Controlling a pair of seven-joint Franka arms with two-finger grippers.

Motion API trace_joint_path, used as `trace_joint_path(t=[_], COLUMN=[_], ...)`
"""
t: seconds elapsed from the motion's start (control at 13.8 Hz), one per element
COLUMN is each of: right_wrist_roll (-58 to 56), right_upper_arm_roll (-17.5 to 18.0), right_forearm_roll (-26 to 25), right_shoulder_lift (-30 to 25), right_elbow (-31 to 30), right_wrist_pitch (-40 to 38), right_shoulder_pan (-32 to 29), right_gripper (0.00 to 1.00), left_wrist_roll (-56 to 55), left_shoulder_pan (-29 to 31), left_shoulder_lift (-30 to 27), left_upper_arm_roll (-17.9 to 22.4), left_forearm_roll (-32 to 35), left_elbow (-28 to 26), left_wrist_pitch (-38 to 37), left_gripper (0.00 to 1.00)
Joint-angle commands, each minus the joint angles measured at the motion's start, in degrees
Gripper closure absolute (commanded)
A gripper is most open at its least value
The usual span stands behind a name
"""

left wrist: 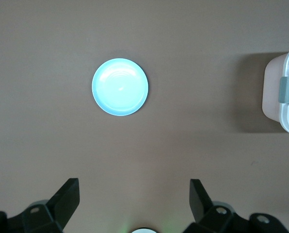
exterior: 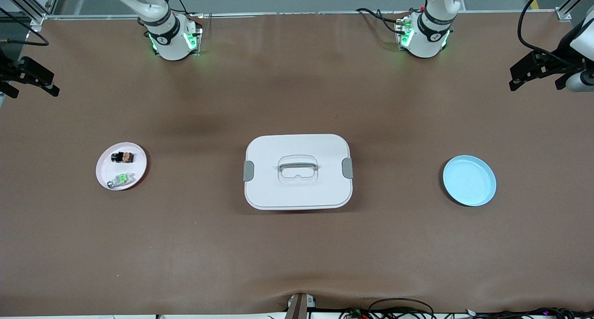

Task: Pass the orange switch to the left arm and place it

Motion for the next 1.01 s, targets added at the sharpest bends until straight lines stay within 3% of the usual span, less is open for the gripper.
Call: trace_joint_path(t=[0.0,0.94], right_wrist_roll=[-0.02,-0.02], right_upper_arm_roll=[0.36,0.36], right_forearm_roll=[-0.07,-0.16], right_shoulder_lift=[0.7,1.14], right_elbow=[1.42,1.42], right_wrist_pitch=[-0.81,-0.28], right_shoulder_pan=[-0.42,-0.33], right_gripper=[0.0,0.0], left_wrist_roll=[1.14,0.53], left_shoulder_pan=[0.04,0.57], left_shoulder_lift=[0.42,1.83], left_upper_arm_roll=[-0.19,-0.63], left_forearm_roll=[1.14,0.62], left_elbow=[1.13,0.43], left_wrist_pitch=[-0.71,-0.89], left_gripper=[0.0,0.0])
